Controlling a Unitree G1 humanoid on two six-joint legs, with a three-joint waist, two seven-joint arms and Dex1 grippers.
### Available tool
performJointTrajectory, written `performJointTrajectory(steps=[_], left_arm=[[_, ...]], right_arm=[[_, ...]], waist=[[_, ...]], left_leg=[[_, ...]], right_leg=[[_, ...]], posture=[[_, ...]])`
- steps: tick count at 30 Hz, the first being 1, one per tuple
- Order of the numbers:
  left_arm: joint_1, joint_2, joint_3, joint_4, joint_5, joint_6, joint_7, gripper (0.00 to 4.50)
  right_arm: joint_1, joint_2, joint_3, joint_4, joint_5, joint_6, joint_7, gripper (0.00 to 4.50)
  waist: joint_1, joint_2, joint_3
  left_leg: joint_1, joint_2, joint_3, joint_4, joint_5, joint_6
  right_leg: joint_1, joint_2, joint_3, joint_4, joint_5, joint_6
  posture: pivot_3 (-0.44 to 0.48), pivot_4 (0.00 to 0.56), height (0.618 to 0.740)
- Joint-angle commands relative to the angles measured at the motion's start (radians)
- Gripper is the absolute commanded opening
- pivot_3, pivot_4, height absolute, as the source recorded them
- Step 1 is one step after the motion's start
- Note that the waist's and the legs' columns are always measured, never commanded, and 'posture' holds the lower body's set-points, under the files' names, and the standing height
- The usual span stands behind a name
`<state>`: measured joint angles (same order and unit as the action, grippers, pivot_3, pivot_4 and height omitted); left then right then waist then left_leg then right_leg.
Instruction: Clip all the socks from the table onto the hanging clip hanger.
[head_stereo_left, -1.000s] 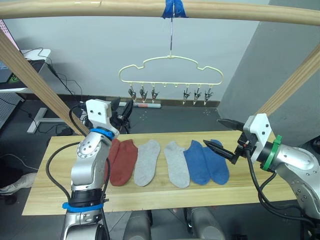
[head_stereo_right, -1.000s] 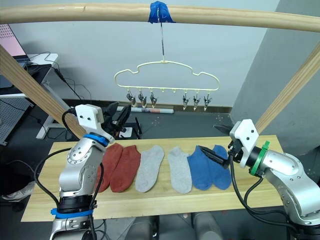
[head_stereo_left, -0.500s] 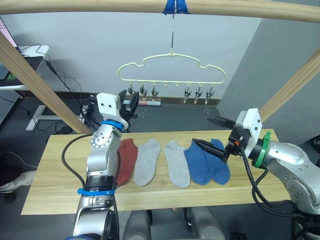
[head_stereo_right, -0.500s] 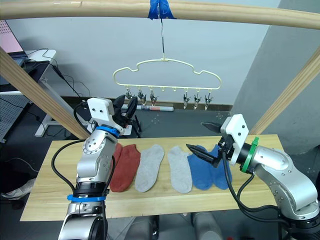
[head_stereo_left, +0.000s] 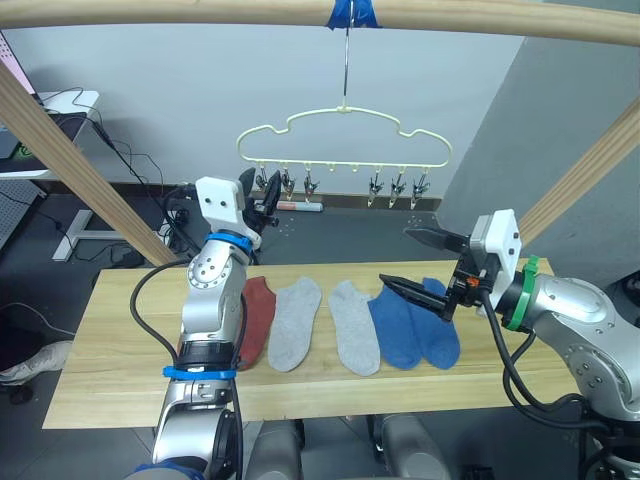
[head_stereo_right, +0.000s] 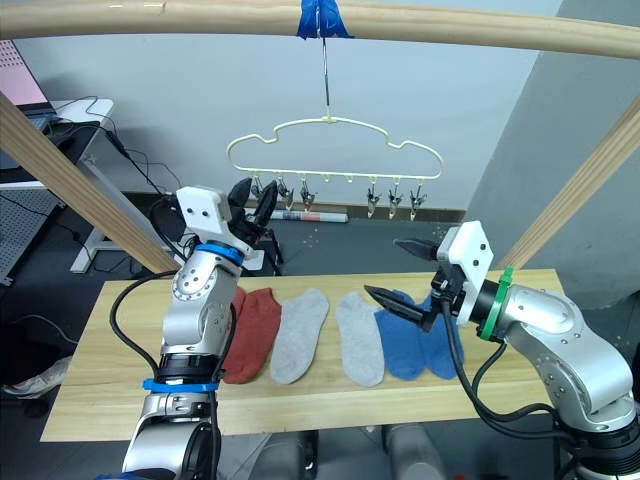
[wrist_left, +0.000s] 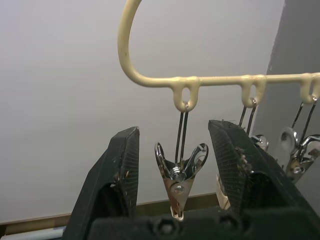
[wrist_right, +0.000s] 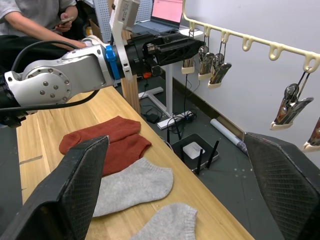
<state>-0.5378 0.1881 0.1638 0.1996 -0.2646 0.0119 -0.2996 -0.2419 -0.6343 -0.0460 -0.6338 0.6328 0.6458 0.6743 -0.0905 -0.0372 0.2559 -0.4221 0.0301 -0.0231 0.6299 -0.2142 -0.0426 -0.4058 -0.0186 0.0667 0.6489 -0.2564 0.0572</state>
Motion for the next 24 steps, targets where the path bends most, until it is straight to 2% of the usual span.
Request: performJointTrajectory(steps=[1,4,8,11,15,20,24], left_arm=[[-0.019,0.001,0.003,-0.011,-0.006,-0.028,-0.011,1.51],[-0.016,0.002,0.001,-0.012,-0.005,-0.027,-0.014,0.68],[-0.018,0.007,0.002,-0.012,0.003,-0.031,-0.014,0.05],[-0.017,0.013,0.004,-0.015,0.009,-0.031,-0.011,0.01],[0.0,0.028,-0.007,-0.069,0.012,0.005,-0.016,0.01],[0.028,0.052,-0.02,-0.141,0.004,0.068,-0.031,0.01],[0.044,0.065,-0.029,-0.183,-0.002,0.106,-0.04,0.01]], right_arm=[[-0.011,-0.002,-0.007,-0.022,0.011,-0.007,-0.001,4.5],[-0.014,0.003,-0.008,-0.02,0.013,-0.006,-0.006,4.5],[-0.017,0.007,-0.005,-0.017,0.01,-0.008,-0.009,4.5],[-0.018,0.01,-0.001,-0.013,-0.002,-0.014,-0.011,4.5],[0.053,-0.025,0.065,0.039,-0.167,-0.023,-0.079,4.5],[0.151,0.074,0.098,0.195,-0.334,-0.025,-0.278,4.5],[0.168,0.175,0.109,0.355,-0.42,-0.091,-0.37,4.5]], waist=[[0.0,0.0,0.0],[0.0,0.0,0.0],[0.0,0.0,0.0],[0.0,0.0,0.0],[0.001,0.0,0.0],[0.001,0.0,0.0],[0.001,0.0,0.0]], left_leg=[[0.0,0.0,0.0,0.0,0.0,0.0],[0.0,0.0,0.0,0.0,0.0,0.0],[0.0,0.0,0.0,0.0,0.0,0.0],[0.0,0.0,0.0,0.0,0.0,0.0],[0.0,0.0,0.0,0.0,0.0,0.0],[0.0,0.0,0.0,0.0,0.0,0.0],[0.0,0.0,0.0,0.0,0.0,0.0]], right_leg=[[0.0,0.0,0.0,0.0,0.0,0.0],[0.0,0.0,0.0,0.0,0.0,0.0],[0.0,0.0,0.0,0.0,0.0,0.0],[0.0,0.0,0.0,0.0,0.0,0.0],[0.0,0.0,0.0,0.0,0.0,0.0],[0.0,0.0,0.0,0.0,0.0,0.0],[-0.001,0.0,0.0,0.001,0.0,0.0]], posture=[[-0.215,0.264,0.74],[-0.212,0.262,0.74],[-0.208,0.259,0.74],[-0.207,0.258,0.74],[-0.2,0.261,0.74],[-0.188,0.27,0.74],[-0.172,0.277,0.74]])
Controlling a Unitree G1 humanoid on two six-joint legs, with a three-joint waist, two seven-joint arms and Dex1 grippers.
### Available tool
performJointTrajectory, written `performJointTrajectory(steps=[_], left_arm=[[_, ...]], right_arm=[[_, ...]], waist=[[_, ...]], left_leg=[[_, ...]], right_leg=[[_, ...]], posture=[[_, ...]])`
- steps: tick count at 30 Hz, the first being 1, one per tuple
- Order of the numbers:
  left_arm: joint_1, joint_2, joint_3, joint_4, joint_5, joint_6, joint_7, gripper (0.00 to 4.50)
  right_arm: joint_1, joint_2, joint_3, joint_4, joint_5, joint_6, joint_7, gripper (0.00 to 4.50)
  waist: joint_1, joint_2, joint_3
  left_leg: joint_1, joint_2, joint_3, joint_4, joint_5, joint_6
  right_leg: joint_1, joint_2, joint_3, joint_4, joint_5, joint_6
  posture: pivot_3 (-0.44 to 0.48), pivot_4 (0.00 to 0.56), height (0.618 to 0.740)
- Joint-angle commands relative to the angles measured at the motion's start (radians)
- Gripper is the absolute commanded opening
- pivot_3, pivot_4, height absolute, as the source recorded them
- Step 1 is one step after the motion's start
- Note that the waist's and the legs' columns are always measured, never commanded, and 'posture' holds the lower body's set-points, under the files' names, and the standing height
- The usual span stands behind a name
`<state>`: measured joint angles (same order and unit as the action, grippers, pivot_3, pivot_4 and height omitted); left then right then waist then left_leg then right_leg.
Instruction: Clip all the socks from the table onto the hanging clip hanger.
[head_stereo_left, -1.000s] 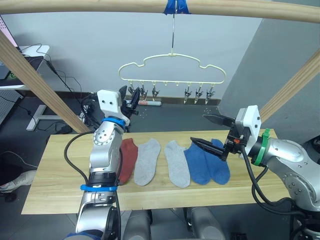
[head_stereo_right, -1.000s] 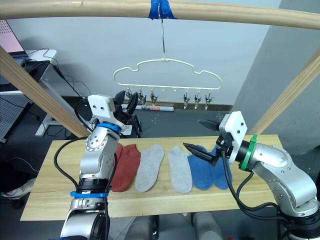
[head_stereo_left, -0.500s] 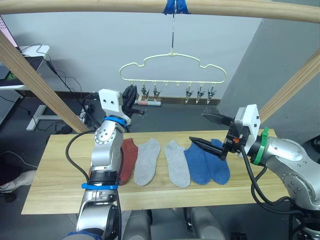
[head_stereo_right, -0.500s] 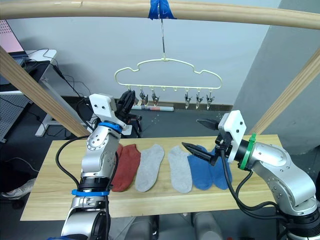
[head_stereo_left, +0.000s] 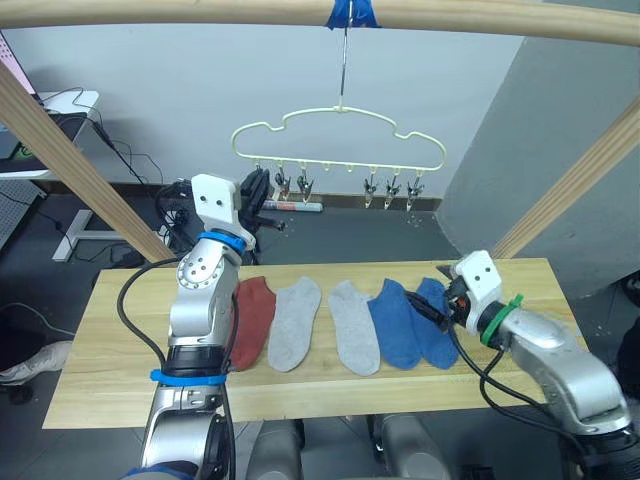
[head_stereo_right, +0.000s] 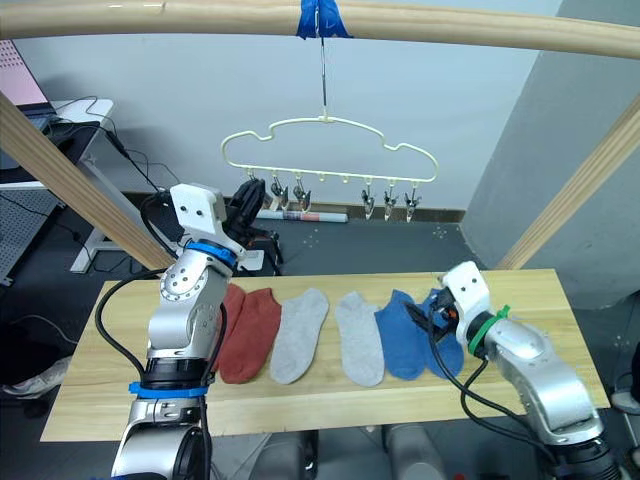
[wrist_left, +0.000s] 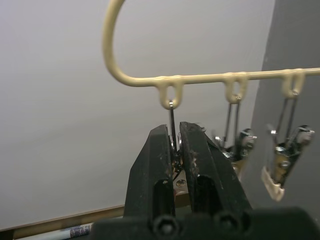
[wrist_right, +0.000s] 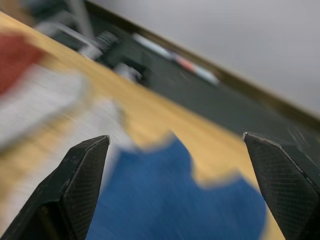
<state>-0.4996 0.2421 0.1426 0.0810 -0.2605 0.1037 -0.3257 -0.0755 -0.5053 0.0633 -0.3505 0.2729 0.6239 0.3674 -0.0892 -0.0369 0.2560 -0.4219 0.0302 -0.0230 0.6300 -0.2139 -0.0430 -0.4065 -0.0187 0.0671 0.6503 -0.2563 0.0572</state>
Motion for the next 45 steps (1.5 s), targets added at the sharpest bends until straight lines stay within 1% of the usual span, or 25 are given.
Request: performJointTrajectory(steps=[1,7,11,13,15,16,17,24,26,27,30,32,34,36,40,42,45], left_arm=[[0.008,0.013,-0.01,-0.073,-0.007,0.021,-0.016,0.01],[0.012,0.021,-0.014,-0.103,-0.013,0.058,-0.027,0.01],[0.018,0.031,-0.012,-0.116,-0.018,0.074,-0.034,0.01],[0.021,0.034,-0.011,-0.122,-0.019,0.08,-0.035,0.01],[0.023,0.039,-0.01,-0.129,-0.021,0.088,-0.039,0.0],[0.025,0.041,-0.008,-0.133,-0.023,0.092,-0.041,0.0],[0.026,0.044,-0.007,-0.137,-0.025,0.096,-0.043,0.0],[0.035,0.06,0.001,-0.164,-0.064,0.142,-0.067,0.0],[0.034,0.068,0.004,-0.173,-0.084,0.163,-0.082,0.0],[0.032,0.073,0.007,-0.182,-0.103,0.181,-0.094,0.0],[0.029,0.086,0.017,-0.204,-0.152,0.23,-0.118,0.0],[0.021,0.098,0.032,-0.222,-0.195,0.281,-0.13,0.0],[0.014,0.107,0.043,-0.24,-0.23,0.328,-0.133,0.0],[0.011,0.114,0.049,-0.251,-0.254,0.359,-0.135,0.0],[0.004,0.128,0.061,-0.295,-0.314,0.442,-0.132,0.0],[0.001,0.133,0.064,-0.305,-0.326,0.461,-0.129,0.0],[-0.003,0.134,0.066,-0.316,-0.336,0.482,-0.127,0.0]], right_arm=[[-0.002,0.073,0.002,0.124,-0.08,-0.094,-0.081,4.5],[-0.098,0.185,-0.02,0.449,-0.147,-0.212,-0.139,4.5],[-0.166,0.216,-0.041,0.615,-0.157,-0.239,-0.148,4.5],[-0.183,0.227,-0.055,0.663,-0.143,-0.233,-0.134,4.5],[-0.186,0.23,-0.059,0.685,-0.143,-0.221,-0.12,4.12],[-0.184,0.232,-0.06,0.688,-0.143,-0.214,-0.113,3.9],[-0.179,0.231,-0.057,0.687,-0.143,-0.209,-0.105,3.6],[-0.156,0.223,-0.034,0.668,-0.164,-0.219,-0.066,1.13],[-0.151,0.21,-0.017,0.628,-0.176,-0.237,-0.044,0.37],[-0.151,0.194,0.004,0.572,-0.19,-0.259,-0.02,0.06],[-0.165,0.151,0.065,0.44,-0.23,-0.306,0.042,0.02],[-0.213,0.127,0.134,0.344,-0.259,-0.335,0.11,0.02],[-0.266,0.128,0.196,0.305,-0.287,-0.355,0.153,0.02],[-0.3,0.143,0.227,0.299,-0.298,-0.354,0.168,0.02],[-0.421,0.251,0.313,0.339,-0.32,-0.353,0.189,0.02],[-0.459,0.298,0.331,0.38,-0.33,-0.358,0.181,0.02],[-0.505,0.358,0.343,0.453,-0.346,-0.387,0.164,0.02]], waist=[[0.0,0.0,0.0],[-0.001,0.001,0.001],[0.0,0.001,0.001],[0.0,0.001,0.001],[0.001,0.001,0.001],[0.001,0.001,0.001],[0.002,0.001,0.001],[0.001,0.001,0.001],[0.001,0.001,0.001],[0.001,0.001,0.001],[0.001,0.003,0.003],[-0.004,0.005,0.008],[-0.012,0.005,0.01],[-0.014,0.005,0.011],[-0.014,0.004,0.012],[-0.011,0.004,0.013],[-0.002,0.004,0.013]], left_leg=[[0.0,0.0,0.0,0.0,0.0,0.0],[0.001,0.0,0.001,0.0,0.0,0.0],[0.001,0.0,0.0,0.0,0.0,0.0],[0.001,0.0,0.0,0.0,0.0,0.0],[0.001,0.0,0.0,0.0,0.0,0.0],[0.001,0.0,0.0,0.0,0.0,0.0],[0.001,0.0,0.0,0.0,0.0,0.0],[0.003,0.0,0.0,0.0,0.0,0.0],[0.003,0.0,0.0,0.0,0.0,0.0],[0.003,0.0,0.0,0.0,0.0,0.0],[0.002,0.0,0.001,0.0,0.0,0.0],[0.002,0.0,0.001,0.0,0.0,0.0],[0.002,0.0,0.001,0.0,0.0,0.0],[0.003,0.0,0.0,0.0,0.0,0.0],[0.002,0.0,-0.002,0.0,0.0,0.0],[0.001,0.0,-0.001,0.0,0.0,0.0],[0.0,-0.001,-0.002,0.0,0.0,-0.001]], right_leg=[[0.0,0.0,0.0,0.0,0.0,0.0],[0.0,0.0,0.001,0.001,0.0,0.0],[0.0,0.0,0.001,0.001,0.0,0.0],[0.0,0.0,0.001,0.001,0.0,0.0],[0.0,0.0,0.001,0.001,0.0,0.0],[0.0,0.0,0.001,0.001,0.0,0.0],[0.0,0.0,0.001,0.001,0.0,0.0],[0.002,0.0,0.0,0.002,0.0,0.0],[0.002,0.0,0.001,0.002,0.0,0.0],[0.002,0.0,0.001,0.002,0.0,0.0],[0.001,0.0,0.001,0.002,0.0,0.0],[0.0,0.0,0.001,0.002,0.0,0.0],[0.0,0.001,0.002,0.003,-0.002,0.005],[-0.001,0.001,0.001,0.005,-0.003,0.005],[-0.001,0.001,-0.001,0.007,-0.003,0.004],[-0.002,0.0,0.0,0.007,0.0,-0.001],[-0.003,-0.001,-0.001,0.007,0.0,-0.001]], posture=[[-0.17,0.279,0.74],[-0.153,0.281,0.74],[-0.147,0.281,0.74],[-0.147,0.281,0.74],[-0.147,0.281,0.74],[-0.128,0.281,0.74],[-0.128,0.281,0.74],[-0.126,0.282,0.74],[-0.128,0.286,0.74],[-0.128,0.287,0.74],[-0.135,0.287,0.74],[-0.144,0.287,0.74],[-0.146,0.287,0.74],[-0.147,0.286,0.74],[-0.145,0.283,0.74],[-0.143,0.28,0.74],[-0.136,0.276,0.74]])
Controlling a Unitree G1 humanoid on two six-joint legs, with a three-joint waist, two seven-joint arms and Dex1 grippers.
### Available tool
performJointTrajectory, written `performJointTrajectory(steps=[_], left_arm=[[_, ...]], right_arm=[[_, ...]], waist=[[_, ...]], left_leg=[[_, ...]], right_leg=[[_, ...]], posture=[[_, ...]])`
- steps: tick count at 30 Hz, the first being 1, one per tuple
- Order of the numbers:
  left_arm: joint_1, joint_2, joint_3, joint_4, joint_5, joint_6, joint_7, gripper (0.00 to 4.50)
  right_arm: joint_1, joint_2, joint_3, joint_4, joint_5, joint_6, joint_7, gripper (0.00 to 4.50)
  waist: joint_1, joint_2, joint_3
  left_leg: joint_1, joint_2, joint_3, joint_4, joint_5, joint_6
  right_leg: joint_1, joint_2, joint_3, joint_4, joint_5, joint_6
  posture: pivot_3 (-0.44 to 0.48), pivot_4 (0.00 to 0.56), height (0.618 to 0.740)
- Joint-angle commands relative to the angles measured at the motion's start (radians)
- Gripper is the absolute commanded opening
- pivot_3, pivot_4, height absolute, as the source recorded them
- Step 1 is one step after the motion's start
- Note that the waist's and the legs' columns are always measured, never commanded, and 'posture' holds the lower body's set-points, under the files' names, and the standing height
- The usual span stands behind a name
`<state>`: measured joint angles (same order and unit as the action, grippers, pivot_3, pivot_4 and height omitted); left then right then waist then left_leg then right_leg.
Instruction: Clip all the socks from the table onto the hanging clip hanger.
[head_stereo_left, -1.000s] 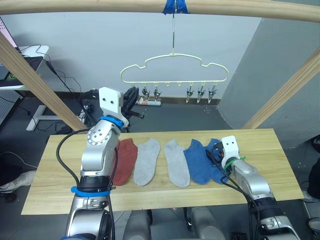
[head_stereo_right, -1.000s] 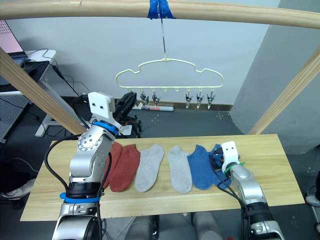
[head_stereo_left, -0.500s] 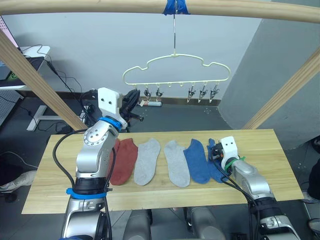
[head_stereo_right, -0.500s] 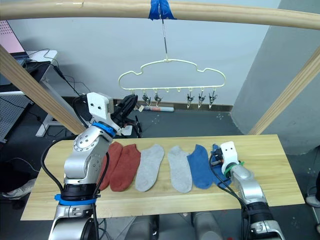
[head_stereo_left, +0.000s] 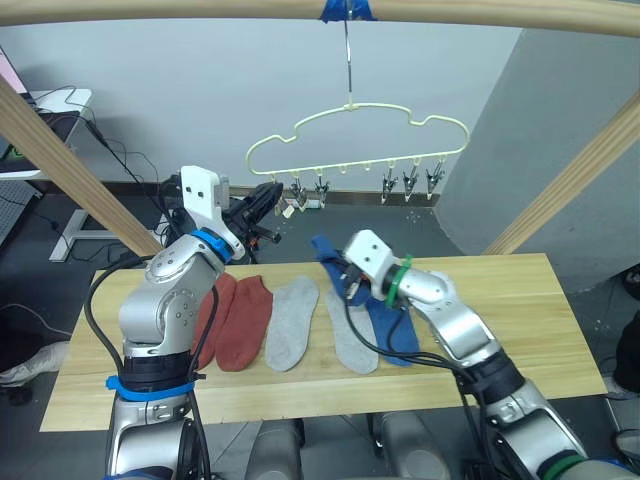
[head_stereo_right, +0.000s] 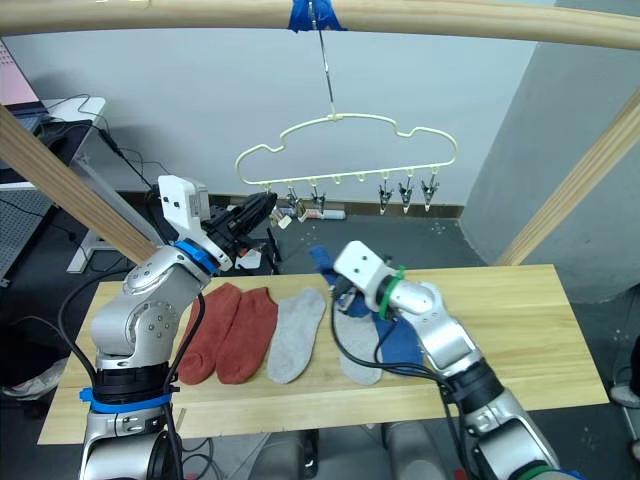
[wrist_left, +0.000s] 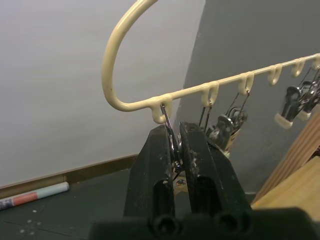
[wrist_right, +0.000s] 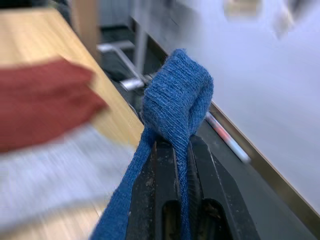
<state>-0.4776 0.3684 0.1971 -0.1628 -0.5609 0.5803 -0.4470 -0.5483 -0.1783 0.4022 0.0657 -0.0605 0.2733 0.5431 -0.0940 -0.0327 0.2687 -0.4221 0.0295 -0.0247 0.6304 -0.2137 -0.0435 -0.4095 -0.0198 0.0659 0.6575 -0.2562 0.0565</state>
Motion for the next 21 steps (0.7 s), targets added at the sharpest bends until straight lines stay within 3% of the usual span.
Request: performJointTrajectory(steps=[1,11,21], left_arm=[[-0.023,0.007,0.01,-0.078,-0.042,0.013,-0.005,0.0],[-0.001,0.003,0.013,-0.101,-0.05,0.036,-0.002,0.0],[0.003,0.002,0.015,-0.102,-0.047,0.035,0.002,0.0]], right_arm=[[-0.052,0.057,0.005,0.065,-0.014,-0.048,-0.022,0.02],[-0.123,0.144,-0.046,0.189,-0.029,-0.165,-0.097,0.02],[-0.099,0.157,-0.066,0.168,-0.015,-0.208,-0.082,0.02]], waist=[[0.005,0.0,0.0],[0.008,0.0,0.0],[0.007,0.0,0.0]], left_leg=[[0.0,0.0,0.0,0.0,0.0,0.0],[-0.002,0.0,0.0,0.0,0.0,-0.001],[-0.002,0.0,0.0,0.0,0.001,-0.001]], right_leg=[[0.0,0.0,0.0,0.0,0.0,0.0],[-0.002,0.0,-0.001,0.001,0.0,0.0],[-0.003,0.0,-0.001,0.003,0.0,0.0]], posture=[[-0.135,0.274,0.74],[-0.127,0.26,0.74],[-0.126,0.258,0.74]])
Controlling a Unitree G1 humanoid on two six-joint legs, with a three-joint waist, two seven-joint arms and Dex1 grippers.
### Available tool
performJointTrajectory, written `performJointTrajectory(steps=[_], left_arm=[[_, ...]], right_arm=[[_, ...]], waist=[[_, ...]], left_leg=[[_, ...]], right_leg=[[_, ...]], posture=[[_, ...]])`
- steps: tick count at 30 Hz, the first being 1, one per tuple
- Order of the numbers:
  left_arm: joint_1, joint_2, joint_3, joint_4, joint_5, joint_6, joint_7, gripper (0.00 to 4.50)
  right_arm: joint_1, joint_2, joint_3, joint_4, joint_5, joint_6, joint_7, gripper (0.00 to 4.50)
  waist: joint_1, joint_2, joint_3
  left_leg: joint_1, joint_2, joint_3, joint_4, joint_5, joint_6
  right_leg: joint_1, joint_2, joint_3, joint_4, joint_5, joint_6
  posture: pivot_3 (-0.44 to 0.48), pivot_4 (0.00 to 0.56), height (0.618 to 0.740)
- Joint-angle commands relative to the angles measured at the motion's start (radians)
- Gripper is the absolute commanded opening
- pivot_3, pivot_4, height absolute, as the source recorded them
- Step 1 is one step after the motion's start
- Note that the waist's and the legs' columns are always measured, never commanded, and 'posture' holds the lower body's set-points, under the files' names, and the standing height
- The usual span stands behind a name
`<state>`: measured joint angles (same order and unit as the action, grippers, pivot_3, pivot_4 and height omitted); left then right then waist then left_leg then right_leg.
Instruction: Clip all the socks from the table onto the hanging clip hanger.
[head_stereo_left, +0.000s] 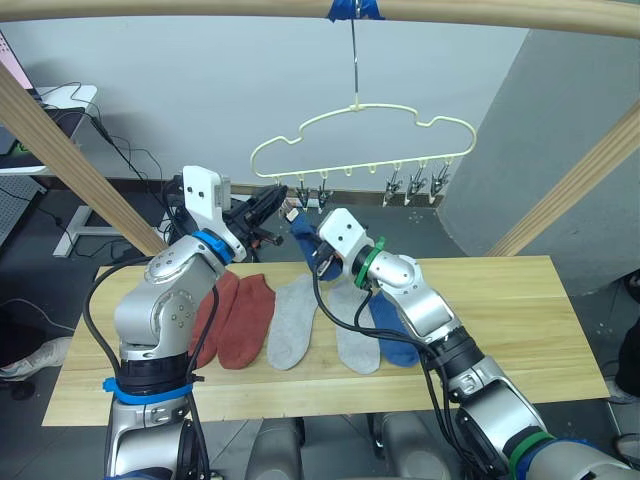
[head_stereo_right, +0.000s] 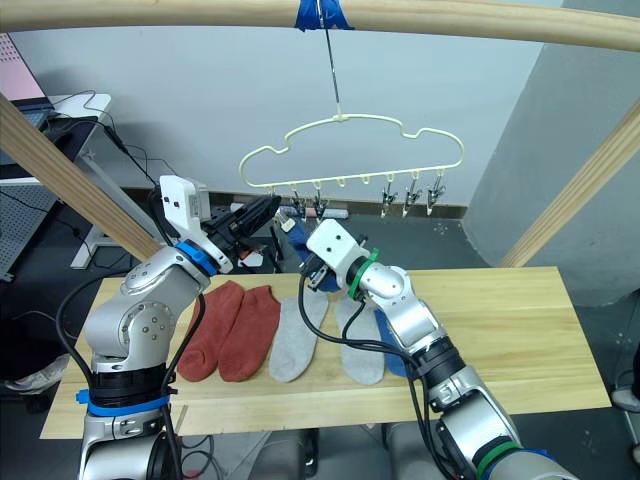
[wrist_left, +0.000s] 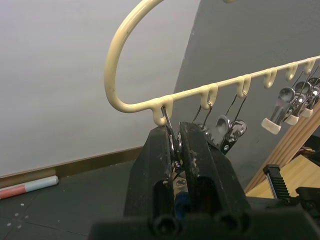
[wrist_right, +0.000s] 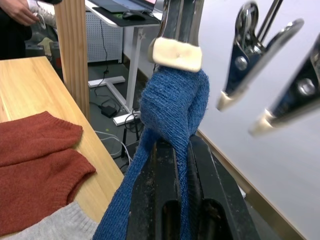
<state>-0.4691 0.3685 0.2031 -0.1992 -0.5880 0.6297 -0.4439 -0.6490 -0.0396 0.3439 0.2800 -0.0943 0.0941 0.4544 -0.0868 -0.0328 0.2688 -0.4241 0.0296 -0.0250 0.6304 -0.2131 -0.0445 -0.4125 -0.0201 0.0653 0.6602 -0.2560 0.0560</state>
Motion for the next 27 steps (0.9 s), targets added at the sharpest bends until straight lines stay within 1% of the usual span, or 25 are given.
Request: performJointTrajectory(steps=[1,10,12,13,16,19,22,25,27], left_arm=[[-0.004,0.0,0.007,-0.067,-0.021,-0.013,0.001,0.0],[0.009,-0.009,0.009,-0.075,-0.035,0.002,0.013,0.0],[0.016,-0.01,0.017,-0.078,-0.043,0.006,0.018,0.67],[0.018,-0.009,0.018,-0.081,-0.045,0.008,0.018,0.89],[0.026,-0.001,0.014,-0.09,-0.054,0.02,0.013,1.89],[0.034,0.01,0.012,-0.094,-0.059,0.026,0.007,2.74],[0.042,0.018,0.012,-0.094,-0.056,0.024,0.005,2.74],[0.055,0.03,0.004,-0.099,-0.038,0.01,0.002,2.76],[0.062,0.036,-0.002,-0.101,-0.028,-0.001,0.002,2.76]], right_arm=[[0.002,0.023,-0.006,-0.047,0.019,-0.032,0.008,0.02],[-0.031,0.073,-0.01,-0.008,0.01,-0.06,-0.008,0.02],[-0.037,0.08,-0.013,-0.002,0.011,-0.063,-0.01,0.0],[-0.039,0.082,-0.014,0.0,0.011,-0.064,-0.01,0.0],[-0.042,0.087,-0.014,0.004,0.012,-0.065,-0.007,0.0],[-0.043,0.092,-0.014,0.008,0.016,-0.059,-0.001,0.0],[-0.041,0.098,-0.013,0.01,0.023,-0.053,0.016,0.0],[-0.035,0.107,-0.013,0.004,0.042,-0.034,0.036,0.8],[-0.032,0.108,-0.011,-0.002,0.047,-0.014,0.045,1.45]], waist=[[0.0,0.0,0.0],[0.0,0.0,0.0],[-0.001,0.0,0.0],[0.0,0.0,0.0],[-0.001,0.0,0.0],[-0.002,0.0,0.0],[-0.002,0.0,0.0],[-0.002,0.0,0.0],[-0.002,0.0,0.0]], left_leg=[[0.0,0.0,0.0,0.0,0.0,0.0],[0.0,0.0,0.0,0.0,0.0,0.0],[0.0,0.0,0.0,0.0,0.0,-0.001],[0.0,0.0,0.0,0.0,0.0,-0.001],[0.0,0.0,0.0,0.0,0.0,-0.001],[0.0,0.0,0.0,0.0,0.0,-0.001],[0.0,0.0,0.0,0.0,0.001,-0.001],[0.0,0.0,0.0,0.001,0.001,-0.001],[0.0,0.0,0.0,0.001,0.001,-0.001]], right_leg=[[0.0,0.0,0.0,0.0,0.0,0.0],[-0.001,0.0,0.0,0.001,0.0,0.0],[-0.001,0.0,0.0,0.001,0.0,0.0],[-0.001,0.0,0.0,0.001,0.0,0.0],[-0.001,0.0,0.0,0.002,0.0,0.0],[-0.001,0.0,0.0,0.003,0.0,0.0],[-0.002,0.0,0.0,0.003,0.0,0.0],[-0.002,0.0,0.0,0.003,0.0,0.0],[-0.002,0.0,0.0,0.003,0.0,0.0]], posture=[[-0.126,0.258,0.74],[-0.126,0.251,0.74],[-0.123,0.252,0.74],[-0.123,0.252,0.74],[-0.121,0.251,0.74],[-0.12,0.251,0.74],[-0.118,0.25,0.74],[-0.118,0.25,0.74],[-0.114,0.25,0.74]])
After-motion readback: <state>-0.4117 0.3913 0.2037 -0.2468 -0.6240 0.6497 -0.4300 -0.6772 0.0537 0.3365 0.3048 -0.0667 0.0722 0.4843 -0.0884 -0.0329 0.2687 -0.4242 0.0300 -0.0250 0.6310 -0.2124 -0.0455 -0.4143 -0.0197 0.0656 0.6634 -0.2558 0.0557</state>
